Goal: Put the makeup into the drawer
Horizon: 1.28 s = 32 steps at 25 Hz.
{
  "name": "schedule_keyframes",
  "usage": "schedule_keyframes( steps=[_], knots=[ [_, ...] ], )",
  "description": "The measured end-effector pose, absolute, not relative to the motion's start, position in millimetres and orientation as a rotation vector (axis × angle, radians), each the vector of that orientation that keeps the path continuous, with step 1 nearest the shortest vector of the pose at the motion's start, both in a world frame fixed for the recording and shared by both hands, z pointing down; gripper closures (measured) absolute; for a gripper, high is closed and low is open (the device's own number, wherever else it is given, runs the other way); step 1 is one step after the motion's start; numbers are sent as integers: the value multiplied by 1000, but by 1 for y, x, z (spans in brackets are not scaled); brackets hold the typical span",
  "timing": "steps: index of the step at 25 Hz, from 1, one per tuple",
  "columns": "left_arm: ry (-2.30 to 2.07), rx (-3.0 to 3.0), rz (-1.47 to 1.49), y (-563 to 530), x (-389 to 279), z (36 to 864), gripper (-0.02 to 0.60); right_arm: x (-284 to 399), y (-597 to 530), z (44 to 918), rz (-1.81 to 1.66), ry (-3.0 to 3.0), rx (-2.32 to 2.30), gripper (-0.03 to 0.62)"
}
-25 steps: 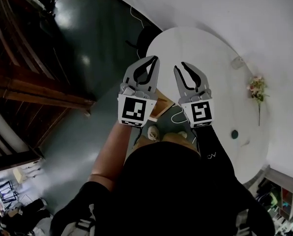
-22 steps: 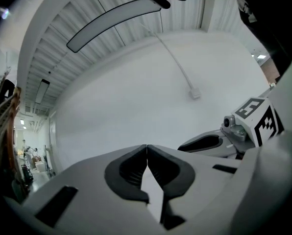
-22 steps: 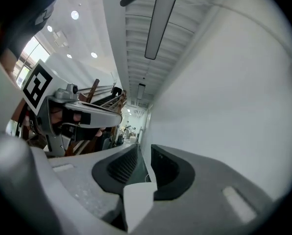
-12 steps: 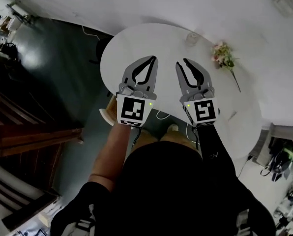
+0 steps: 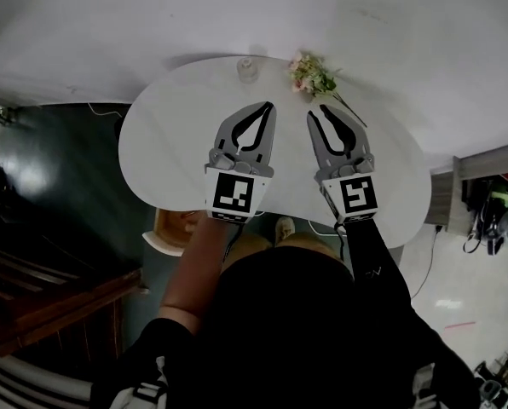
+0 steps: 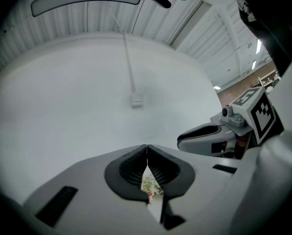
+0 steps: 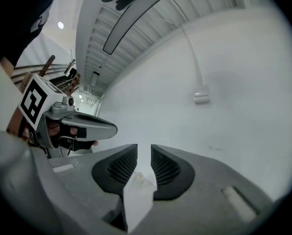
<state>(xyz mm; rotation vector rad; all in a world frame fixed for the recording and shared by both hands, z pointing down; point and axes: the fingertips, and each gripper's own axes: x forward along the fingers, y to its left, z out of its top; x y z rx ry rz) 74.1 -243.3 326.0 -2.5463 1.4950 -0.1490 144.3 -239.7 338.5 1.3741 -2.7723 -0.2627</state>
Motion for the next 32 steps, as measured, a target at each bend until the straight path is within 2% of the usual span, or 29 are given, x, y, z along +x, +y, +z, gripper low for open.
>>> schedule_keyframes(
  steps=[7,14,22,23,25,26,32],
  knots=[
    [1403,-2610,-142,-249,127,336,572,206,-240,351,-209,-2667,1490,511],
    [1365,-2641,-146,-243,143,343,572,215,-236,366,-115,-2672,1489,511],
    [1356,-2673,-209,-237,143,362,572,219,-226,525,426,-2422,1291,511],
    [1358,-2672,-220,-236,141,364,572,221,-221,547,494,-2383,1277,501],
    [1352,-2660,-250,-237,140,365,572,225,-212,587,600,-2299,1250,414],
    [1348,-2658,-260,-238,139,366,572,227,-207,603,627,-2257,1228,402],
    [1344,-2676,-266,-239,138,368,572,235,-177,671,706,-2057,1113,395]
  ],
)
